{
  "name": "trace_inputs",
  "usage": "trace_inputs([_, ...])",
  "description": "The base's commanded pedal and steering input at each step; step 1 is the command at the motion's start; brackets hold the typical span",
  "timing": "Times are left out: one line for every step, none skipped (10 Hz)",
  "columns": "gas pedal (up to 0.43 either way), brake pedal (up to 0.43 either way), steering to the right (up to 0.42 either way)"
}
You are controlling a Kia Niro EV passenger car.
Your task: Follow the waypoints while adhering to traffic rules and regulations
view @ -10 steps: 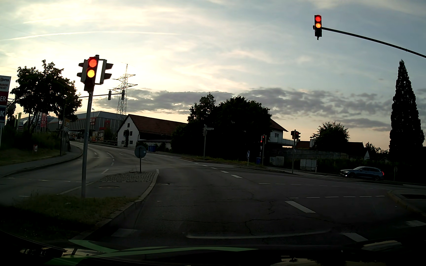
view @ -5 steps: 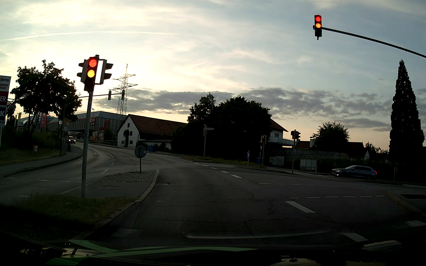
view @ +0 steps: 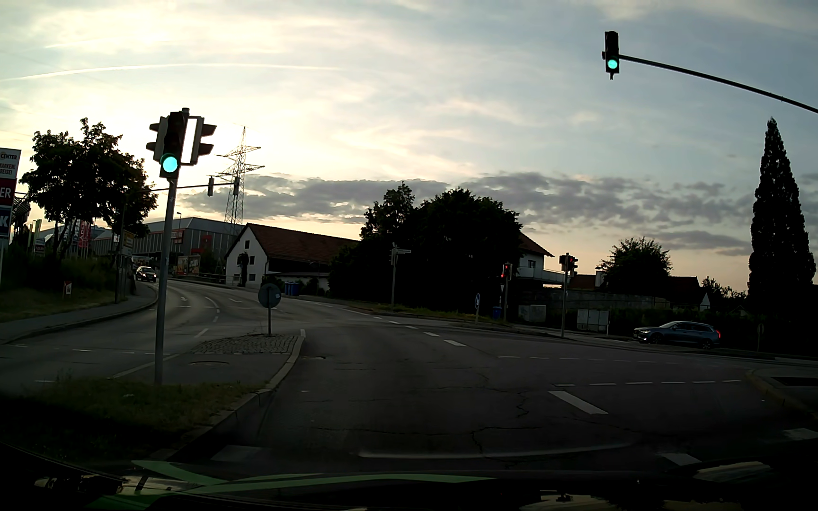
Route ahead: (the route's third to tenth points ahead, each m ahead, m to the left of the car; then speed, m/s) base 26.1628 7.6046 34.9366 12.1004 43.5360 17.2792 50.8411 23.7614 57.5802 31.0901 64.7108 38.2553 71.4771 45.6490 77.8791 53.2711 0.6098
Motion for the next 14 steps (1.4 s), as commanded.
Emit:
trace_inputs([0.429, 0.000, -0.044])
trace_inputs([0.449, 0.000, -0.044])
trace_inputs([0.449, 0.000, -0.044])
trace_inputs([0.449, 0.000, -0.044])
trace_inputs([0.449, 0.000, -0.044])
trace_inputs([0.461, 0.000, -0.044])
trace_inputs([0.469, 0.000, -0.045])
trace_inputs([0.488, 0.000, -0.047])
trace_inputs([0.520, 0.000, -0.048])
trace_inputs([0.520, 0.000, -0.048])
trace_inputs([0.520, 0.000, -0.049])
trace_inputs([0.512, 0.000, -0.050])
trace_inputs([0.512, 0.000, -0.051])
trace_inputs([0.512, 0.000, -0.052])
